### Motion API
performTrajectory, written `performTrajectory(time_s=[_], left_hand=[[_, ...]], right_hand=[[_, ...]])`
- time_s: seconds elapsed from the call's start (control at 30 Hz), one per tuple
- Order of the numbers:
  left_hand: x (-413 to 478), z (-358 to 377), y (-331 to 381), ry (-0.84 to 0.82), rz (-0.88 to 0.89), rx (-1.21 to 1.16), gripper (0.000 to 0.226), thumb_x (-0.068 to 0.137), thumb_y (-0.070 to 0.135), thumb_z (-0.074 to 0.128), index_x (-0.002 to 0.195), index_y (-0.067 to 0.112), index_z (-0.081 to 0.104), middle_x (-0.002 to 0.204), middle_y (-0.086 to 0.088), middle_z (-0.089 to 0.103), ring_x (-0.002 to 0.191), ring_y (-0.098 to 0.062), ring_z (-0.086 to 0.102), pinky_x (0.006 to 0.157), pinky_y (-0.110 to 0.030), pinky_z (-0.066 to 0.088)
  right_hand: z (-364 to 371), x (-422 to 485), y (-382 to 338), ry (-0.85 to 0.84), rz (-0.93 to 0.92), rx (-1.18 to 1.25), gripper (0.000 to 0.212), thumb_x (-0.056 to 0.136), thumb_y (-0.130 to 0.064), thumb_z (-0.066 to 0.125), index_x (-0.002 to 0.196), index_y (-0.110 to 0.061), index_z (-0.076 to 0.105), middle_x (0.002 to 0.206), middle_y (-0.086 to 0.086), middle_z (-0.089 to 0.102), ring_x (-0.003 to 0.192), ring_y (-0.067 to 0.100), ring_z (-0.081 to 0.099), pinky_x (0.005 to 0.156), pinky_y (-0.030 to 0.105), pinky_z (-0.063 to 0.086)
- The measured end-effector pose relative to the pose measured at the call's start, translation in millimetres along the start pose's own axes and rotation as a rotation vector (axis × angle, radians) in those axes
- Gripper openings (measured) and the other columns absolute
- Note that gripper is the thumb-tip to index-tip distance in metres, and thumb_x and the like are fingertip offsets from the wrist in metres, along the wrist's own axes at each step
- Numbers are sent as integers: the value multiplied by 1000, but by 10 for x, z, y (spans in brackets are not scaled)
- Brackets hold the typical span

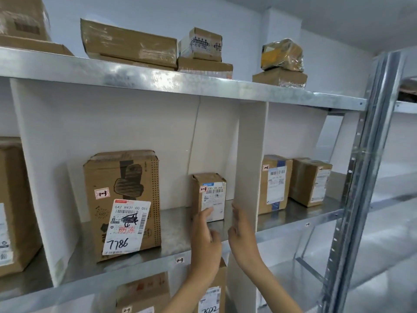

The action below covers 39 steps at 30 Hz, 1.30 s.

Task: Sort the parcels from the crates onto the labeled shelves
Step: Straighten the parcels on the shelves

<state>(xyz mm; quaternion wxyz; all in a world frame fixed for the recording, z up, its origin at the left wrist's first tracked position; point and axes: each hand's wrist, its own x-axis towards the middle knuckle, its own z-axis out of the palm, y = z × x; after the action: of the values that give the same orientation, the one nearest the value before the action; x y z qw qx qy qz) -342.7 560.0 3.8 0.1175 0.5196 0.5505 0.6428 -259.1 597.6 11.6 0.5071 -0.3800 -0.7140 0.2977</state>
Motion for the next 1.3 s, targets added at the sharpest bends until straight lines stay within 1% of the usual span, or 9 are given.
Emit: performTrajectory(time_s=[0.13,0.33,0.63,0.8,0.97,1.03,1.1,1.23,1.3], left_hand=[[-290,177,178,-74,44,-85,60,84,-14,41,111,39,48,118,19,53,114,6,47,94,-8,37],[-555,579,373,-203,116,-77,49,86,-9,42,105,36,52,105,21,58,104,7,52,85,-1,37],[-514,1432,509,-401,66,-99,46,93,1,41,102,45,48,110,28,53,110,12,46,90,1,35],[-188,2275,472,-415,-31,-130,56,93,0,40,112,52,45,119,31,49,115,9,45,86,5,31],[246,3123,402,-418,-157,-125,57,94,7,43,141,36,28,142,14,35,125,0,35,102,-15,29],[435,3362,372,-398,-166,-91,64,93,7,42,147,30,18,149,11,27,130,0,30,103,-9,26],[609,3531,344,-370,-164,-53,71,90,3,42,150,25,12,153,9,22,132,0,26,102,-2,23],[775,3758,260,-400,-137,-30,78,83,-7,43,148,26,15,153,7,24,132,-1,28,108,-13,23],[800,3843,228,-396,-104,-42,82,79,-12,43,146,29,19,150,8,31,131,-1,32,107,-12,27]], right_hand=[[-322,-294,-14,89,-43,-21,51,93,7,37,131,-26,45,130,-13,51,120,-3,47,102,6,33],[-918,-481,184,321,-46,-15,48,93,7,42,105,-38,53,107,-23,60,105,-9,54,84,1,39],[-1873,-40,761,510,21,70,40,89,10,39,108,-21,58,102,-8,63,100,4,58,87,16,42],[-2511,574,1233,442,56,53,38,92,3,45,119,-24,52,111,-8,59,104,7,55,89,21,39],[-2979,1229,1787,253,101,-35,48,96,-20,50,141,-20,34,134,1,48,119,18,48,99,37,41],[-3038,1474,1952,117,70,-77,54,96,-17,51,144,-16,27,142,6,43,127,23,45,104,38,40],[-3044,1671,2052,18,57,6,50,95,-11,52,138,-20,29,138,8,48,119,22,51,92,29,47],[-2986,1870,2215,10,20,89,59,92,0,52,142,-13,26,138,11,48,123,27,49,101,48,44],[-2978,1914,2261,-7,-2,104,63,91,4,53,144,-13,24,141,8,44,128,23,44,107,47,39]])
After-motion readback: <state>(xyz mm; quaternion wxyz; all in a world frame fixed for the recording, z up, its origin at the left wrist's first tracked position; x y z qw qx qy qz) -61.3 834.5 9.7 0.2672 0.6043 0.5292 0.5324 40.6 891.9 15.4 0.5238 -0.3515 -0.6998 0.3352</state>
